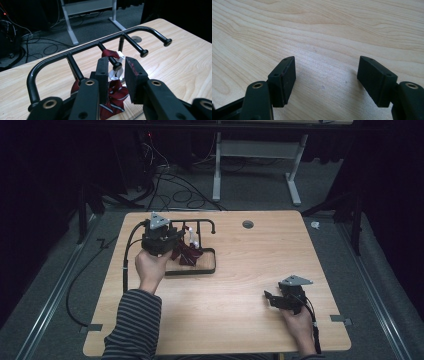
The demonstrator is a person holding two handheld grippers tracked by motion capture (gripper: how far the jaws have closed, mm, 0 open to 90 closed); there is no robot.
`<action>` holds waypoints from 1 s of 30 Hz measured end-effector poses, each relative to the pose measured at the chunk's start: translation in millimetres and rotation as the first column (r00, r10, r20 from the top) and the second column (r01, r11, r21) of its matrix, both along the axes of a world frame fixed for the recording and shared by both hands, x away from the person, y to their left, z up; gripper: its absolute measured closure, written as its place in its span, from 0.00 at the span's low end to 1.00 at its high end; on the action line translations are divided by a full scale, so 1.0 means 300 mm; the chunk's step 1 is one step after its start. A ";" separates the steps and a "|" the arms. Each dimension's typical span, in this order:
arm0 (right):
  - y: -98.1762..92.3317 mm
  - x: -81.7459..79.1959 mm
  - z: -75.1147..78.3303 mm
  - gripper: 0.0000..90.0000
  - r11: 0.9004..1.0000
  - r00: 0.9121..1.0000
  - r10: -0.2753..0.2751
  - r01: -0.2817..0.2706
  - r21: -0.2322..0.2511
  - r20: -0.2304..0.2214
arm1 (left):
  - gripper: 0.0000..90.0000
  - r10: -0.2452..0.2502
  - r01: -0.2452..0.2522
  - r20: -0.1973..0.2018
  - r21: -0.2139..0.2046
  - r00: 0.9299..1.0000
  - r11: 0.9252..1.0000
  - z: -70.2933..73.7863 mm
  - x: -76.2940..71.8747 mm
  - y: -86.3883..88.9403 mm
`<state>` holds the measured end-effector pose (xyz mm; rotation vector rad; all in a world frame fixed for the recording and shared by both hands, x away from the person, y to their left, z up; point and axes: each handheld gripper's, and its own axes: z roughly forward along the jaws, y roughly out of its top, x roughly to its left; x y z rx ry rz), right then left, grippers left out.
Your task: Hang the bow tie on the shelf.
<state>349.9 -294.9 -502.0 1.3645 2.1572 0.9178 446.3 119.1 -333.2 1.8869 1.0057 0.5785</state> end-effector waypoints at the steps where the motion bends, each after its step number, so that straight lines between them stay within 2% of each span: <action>1: 0.000 0.000 0.000 0.36 1.000 1.000 0.000 0.000 0.000 0.000 | 0.81 -0.002 0.002 0.000 0.000 1.000 1.000 0.000 -0.003 0.002; 6: 0.000 0.000 0.000 0.36 1.000 1.000 0.000 0.000 0.000 0.000 | 0.80 -0.017 0.017 -0.007 0.003 1.000 1.000 -0.003 -0.022 0.012; 20: 0.002 -0.001 0.000 0.36 1.000 1.000 -0.002 0.002 -0.002 0.001 | 0.79 -0.024 0.024 -0.010 -0.032 1.000 0.999 -0.010 -0.062 0.057; 30: 0.002 -0.001 0.000 0.36 1.000 1.000 -0.002 0.002 -0.002 0.001 | 0.78 -0.034 0.034 -0.007 -0.033 0.999 0.999 -0.008 -0.089 0.068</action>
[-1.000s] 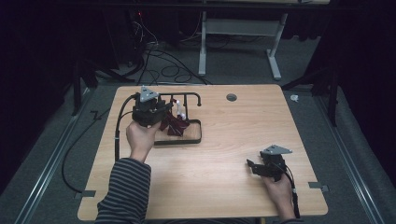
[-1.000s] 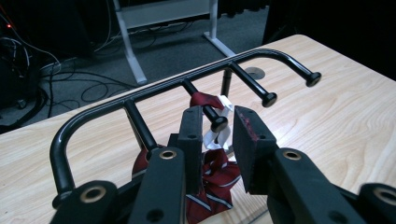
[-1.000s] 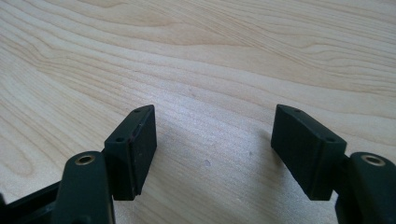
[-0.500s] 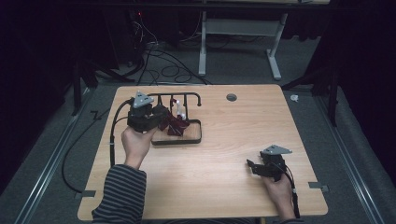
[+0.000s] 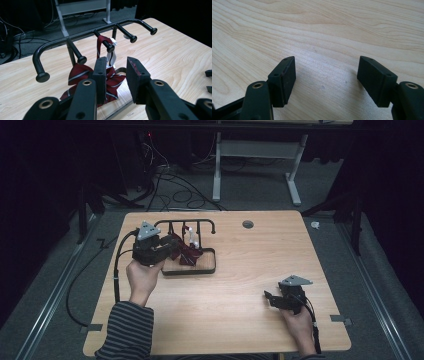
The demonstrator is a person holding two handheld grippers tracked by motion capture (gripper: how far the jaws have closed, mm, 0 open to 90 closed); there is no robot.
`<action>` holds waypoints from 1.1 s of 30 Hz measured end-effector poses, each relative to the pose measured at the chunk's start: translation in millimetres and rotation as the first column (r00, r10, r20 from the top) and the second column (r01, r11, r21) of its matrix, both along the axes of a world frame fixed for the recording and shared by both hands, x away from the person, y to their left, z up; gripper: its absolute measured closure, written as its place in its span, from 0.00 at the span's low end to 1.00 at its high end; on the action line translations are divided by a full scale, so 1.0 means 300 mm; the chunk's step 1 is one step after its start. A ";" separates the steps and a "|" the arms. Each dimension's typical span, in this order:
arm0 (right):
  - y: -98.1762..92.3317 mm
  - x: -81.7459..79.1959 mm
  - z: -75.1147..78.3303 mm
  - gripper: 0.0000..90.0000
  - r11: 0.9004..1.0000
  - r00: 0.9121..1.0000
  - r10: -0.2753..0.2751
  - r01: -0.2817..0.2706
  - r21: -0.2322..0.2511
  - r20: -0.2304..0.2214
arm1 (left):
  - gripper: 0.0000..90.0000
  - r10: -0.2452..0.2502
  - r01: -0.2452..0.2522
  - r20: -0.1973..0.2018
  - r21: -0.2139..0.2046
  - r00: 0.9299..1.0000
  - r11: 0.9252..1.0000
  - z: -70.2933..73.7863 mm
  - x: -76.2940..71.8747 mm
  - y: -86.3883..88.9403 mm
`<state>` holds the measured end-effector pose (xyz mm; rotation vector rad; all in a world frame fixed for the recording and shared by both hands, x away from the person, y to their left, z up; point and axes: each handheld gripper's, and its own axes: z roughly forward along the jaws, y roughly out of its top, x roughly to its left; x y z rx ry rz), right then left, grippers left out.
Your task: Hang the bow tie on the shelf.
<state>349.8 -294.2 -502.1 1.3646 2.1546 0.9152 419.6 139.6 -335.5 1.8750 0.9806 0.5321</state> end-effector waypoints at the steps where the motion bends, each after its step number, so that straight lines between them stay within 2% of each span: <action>1: 0.000 0.000 0.000 0.36 1.000 1.000 0.000 0.000 0.000 0.000 | 0.78 0.000 0.000 -0.002 0.002 1.000 1.000 -0.001 -0.002 0.002; 5: 0.000 0.000 0.000 0.36 1.000 1.000 0.000 0.000 0.000 0.000 | 0.78 0.004 -0.004 -0.007 0.013 1.000 1.000 -0.006 -0.013 0.014; 33: 0.001 0.000 0.000 0.36 1.000 1.000 0.001 -0.001 -0.003 0.001 | 0.77 0.026 -0.026 -0.033 -0.014 0.999 1.000 -0.060 -0.106 0.118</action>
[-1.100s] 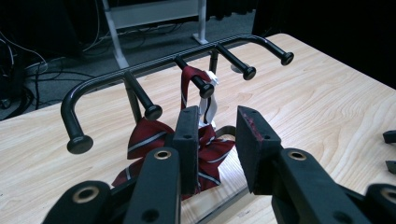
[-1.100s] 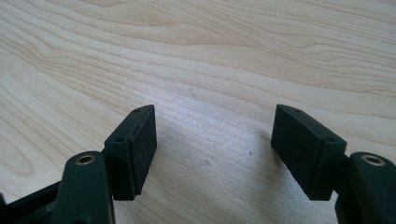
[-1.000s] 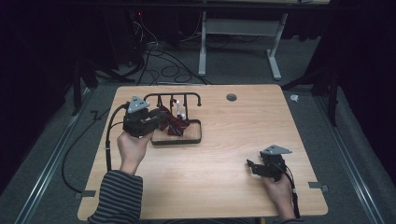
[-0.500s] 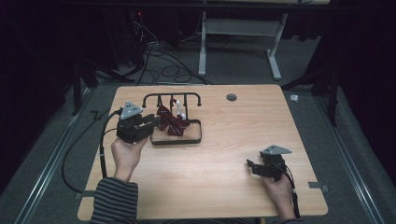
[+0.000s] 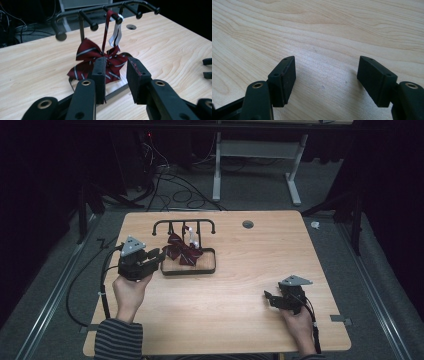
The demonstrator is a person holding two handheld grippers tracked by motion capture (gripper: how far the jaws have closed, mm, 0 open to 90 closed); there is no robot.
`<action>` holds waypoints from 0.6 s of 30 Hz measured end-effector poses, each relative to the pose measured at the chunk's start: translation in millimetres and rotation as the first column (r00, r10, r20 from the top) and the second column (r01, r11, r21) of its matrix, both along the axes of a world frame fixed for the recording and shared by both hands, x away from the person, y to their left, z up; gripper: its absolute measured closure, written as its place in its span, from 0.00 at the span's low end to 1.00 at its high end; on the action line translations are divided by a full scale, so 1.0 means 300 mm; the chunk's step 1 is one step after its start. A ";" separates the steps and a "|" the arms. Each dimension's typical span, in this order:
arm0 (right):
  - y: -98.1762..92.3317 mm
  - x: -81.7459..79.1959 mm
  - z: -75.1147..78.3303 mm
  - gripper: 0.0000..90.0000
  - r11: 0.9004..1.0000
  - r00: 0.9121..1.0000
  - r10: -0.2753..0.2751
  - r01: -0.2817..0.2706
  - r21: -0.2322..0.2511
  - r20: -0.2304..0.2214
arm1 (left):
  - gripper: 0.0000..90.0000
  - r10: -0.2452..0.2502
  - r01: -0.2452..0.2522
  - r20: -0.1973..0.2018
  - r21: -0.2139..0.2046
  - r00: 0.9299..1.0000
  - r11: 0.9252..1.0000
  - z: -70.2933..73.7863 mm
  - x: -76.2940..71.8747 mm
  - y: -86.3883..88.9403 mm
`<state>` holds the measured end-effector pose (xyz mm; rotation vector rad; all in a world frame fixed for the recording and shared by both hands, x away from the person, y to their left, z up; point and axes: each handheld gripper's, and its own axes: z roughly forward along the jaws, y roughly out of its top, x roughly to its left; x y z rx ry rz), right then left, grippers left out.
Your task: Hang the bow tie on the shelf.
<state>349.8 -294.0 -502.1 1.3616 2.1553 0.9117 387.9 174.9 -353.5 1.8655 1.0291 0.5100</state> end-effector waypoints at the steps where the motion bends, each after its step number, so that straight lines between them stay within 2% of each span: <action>1: 0.000 0.000 0.000 0.36 1.000 1.000 -0.001 0.001 0.001 -0.001 | 0.77 0.001 -0.001 -0.003 -0.002 1.000 1.000 -0.004 -0.003 0.005; 18: 0.000 0.001 0.000 0.36 1.000 1.000 0.001 -0.001 -0.002 0.001 | 0.76 0.027 -0.028 -0.015 -0.040 1.000 0.999 -0.046 -0.059 0.066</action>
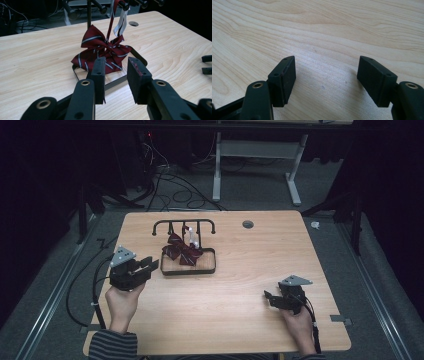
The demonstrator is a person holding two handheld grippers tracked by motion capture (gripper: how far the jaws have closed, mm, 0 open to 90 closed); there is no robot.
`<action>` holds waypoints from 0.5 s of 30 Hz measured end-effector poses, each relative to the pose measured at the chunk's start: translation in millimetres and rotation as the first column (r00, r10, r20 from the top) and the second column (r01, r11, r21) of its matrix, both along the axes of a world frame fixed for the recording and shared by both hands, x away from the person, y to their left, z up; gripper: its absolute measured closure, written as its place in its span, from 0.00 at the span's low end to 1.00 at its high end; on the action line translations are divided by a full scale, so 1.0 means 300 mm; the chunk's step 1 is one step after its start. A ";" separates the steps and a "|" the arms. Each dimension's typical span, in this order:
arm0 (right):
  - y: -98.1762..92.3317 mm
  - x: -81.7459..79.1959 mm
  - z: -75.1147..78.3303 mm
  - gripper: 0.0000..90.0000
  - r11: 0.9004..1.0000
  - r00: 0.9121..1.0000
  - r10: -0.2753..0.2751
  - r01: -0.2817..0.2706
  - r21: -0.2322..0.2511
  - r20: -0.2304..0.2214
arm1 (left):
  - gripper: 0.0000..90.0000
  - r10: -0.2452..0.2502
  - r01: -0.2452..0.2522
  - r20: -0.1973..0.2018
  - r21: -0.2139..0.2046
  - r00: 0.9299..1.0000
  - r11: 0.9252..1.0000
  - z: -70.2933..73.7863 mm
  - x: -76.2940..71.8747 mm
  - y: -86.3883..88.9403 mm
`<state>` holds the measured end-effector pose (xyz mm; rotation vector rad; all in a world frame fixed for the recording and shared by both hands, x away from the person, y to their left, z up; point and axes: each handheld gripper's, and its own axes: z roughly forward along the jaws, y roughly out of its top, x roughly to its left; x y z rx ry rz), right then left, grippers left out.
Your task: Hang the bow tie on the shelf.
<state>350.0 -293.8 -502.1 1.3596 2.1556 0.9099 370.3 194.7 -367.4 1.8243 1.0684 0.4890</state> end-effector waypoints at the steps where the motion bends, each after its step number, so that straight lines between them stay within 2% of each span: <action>1: 0.000 0.000 0.000 0.36 1.000 1.000 0.000 0.000 0.000 0.000 | 0.76 0.002 -0.002 -0.001 -0.005 1.000 1.000 -0.003 -0.003 0.002; 15: 0.000 0.000 0.000 0.36 1.000 1.000 0.000 0.000 0.000 0.000 | 0.72 -0.004 0.003 -0.029 -0.025 1.000 1.000 -0.074 -0.038 0.024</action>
